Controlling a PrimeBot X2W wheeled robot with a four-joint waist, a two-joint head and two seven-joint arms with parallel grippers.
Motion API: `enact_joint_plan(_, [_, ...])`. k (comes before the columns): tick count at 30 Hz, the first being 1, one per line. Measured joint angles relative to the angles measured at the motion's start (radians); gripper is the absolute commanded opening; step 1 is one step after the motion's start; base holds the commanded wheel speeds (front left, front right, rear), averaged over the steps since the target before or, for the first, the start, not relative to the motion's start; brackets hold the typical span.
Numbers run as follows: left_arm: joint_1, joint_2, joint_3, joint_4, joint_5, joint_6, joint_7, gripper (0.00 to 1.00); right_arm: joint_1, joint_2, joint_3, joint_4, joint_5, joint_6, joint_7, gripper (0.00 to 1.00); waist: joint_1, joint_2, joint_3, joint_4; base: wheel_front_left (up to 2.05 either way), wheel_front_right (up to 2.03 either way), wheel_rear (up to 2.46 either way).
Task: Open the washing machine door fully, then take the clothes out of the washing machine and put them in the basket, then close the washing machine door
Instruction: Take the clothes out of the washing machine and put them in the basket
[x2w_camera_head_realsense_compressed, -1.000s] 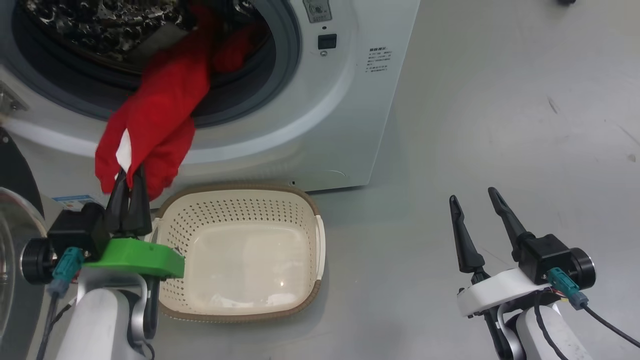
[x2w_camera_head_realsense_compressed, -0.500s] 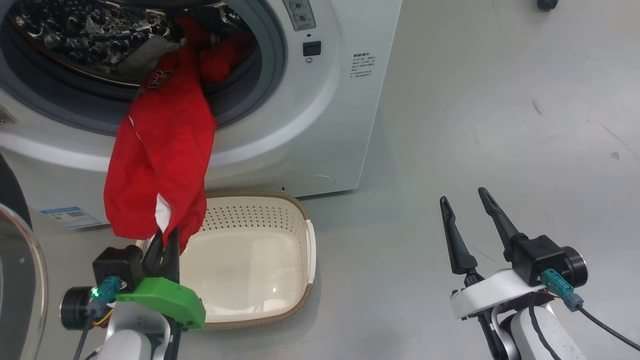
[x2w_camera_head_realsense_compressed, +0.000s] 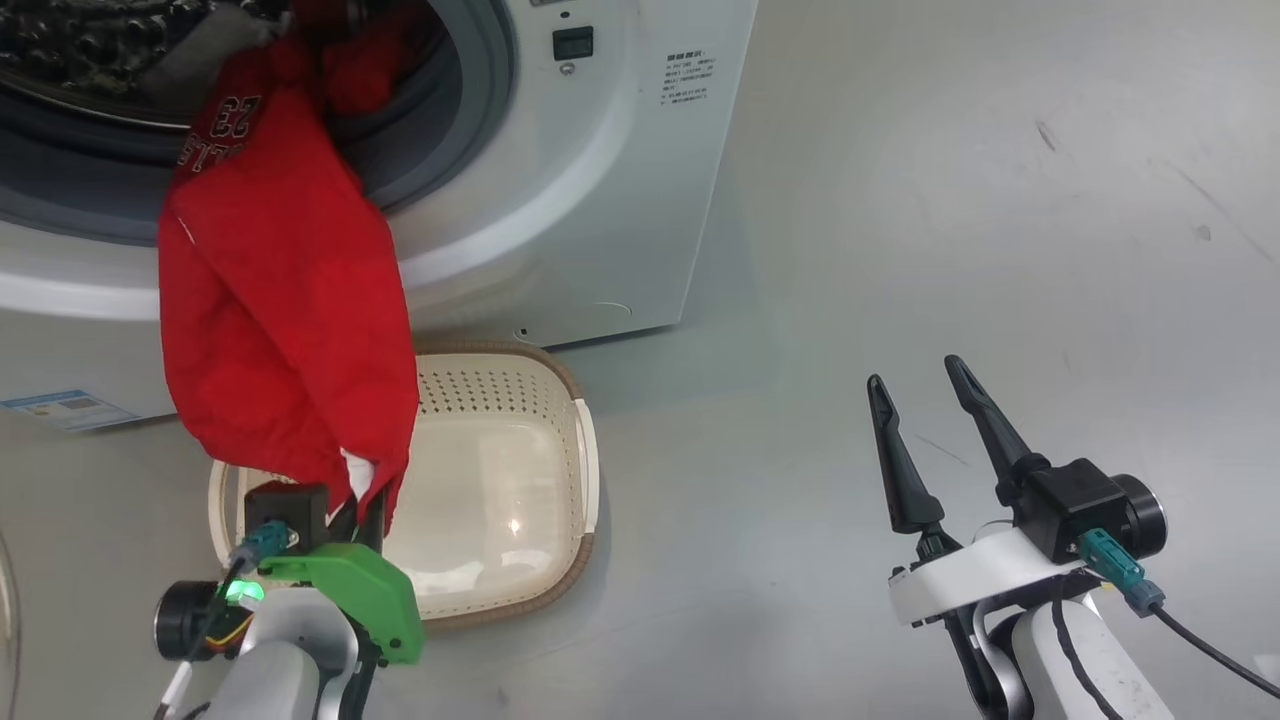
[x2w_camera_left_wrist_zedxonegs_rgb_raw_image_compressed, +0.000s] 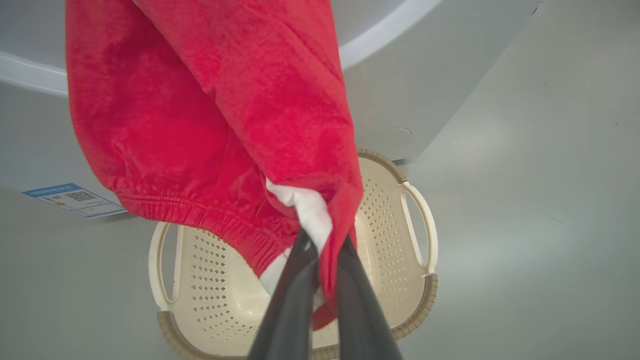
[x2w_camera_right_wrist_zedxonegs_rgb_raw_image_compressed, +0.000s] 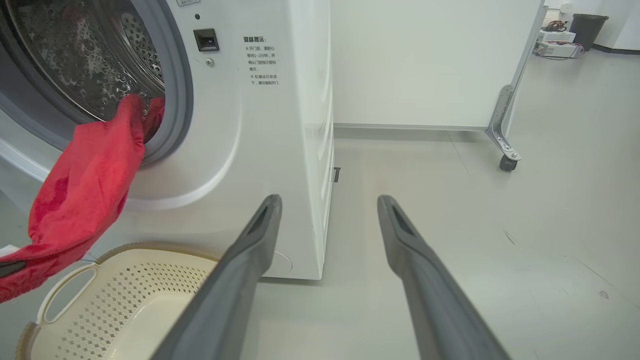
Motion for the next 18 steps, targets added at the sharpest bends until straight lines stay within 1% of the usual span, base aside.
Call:
enact_joint_plan(3, [-0.035,-0.001,0.006,0.034,0.0,0.0,0.005,0.0,-0.008,0.0,0.002,-0.003,0.0,0.002,0.0,1.0,0.0,0.0,0.018,-0.008,0.0,0.0,0.0])
enact_joint_plan(5, [-0.069,0.0,0.024,0.068,-0.001,0.0,0.005,0.0,-0.021,0.001,0.003,-0.007,0.0,0.009,0.0,1.0,0.0,0.0,0.036,-0.017,0.0,0.0,0.0])
enact_joint_plan(8, [-0.11,-0.001,0.056,0.128,-0.036,0.001,0.012,0.0,-0.037,0.003,0.005,-0.012,0.0,0.009,0.0,1.0,0.0,0.0,0.063,-0.033,0.0,0.0,0.0])
enact_joint_plan(16, [-0.194,-0.004,0.085,0.259,-0.066,-0.006,0.012,0.0,-0.057,0.005,-0.003,-0.021,0.0,0.009,0.0,1.0,0.0,0.0,0.121,-0.077,0.0,0.0,0.0])
enact_joint_plan(18, [-0.213,-0.007,0.092,0.298,-0.087,-0.012,0.012,0.49,-0.057,0.006,-0.007,-0.02,0.0,0.008,0.0,1.0,0.0001,0.0,0.13,-0.084,0.0,0.0,0.0])
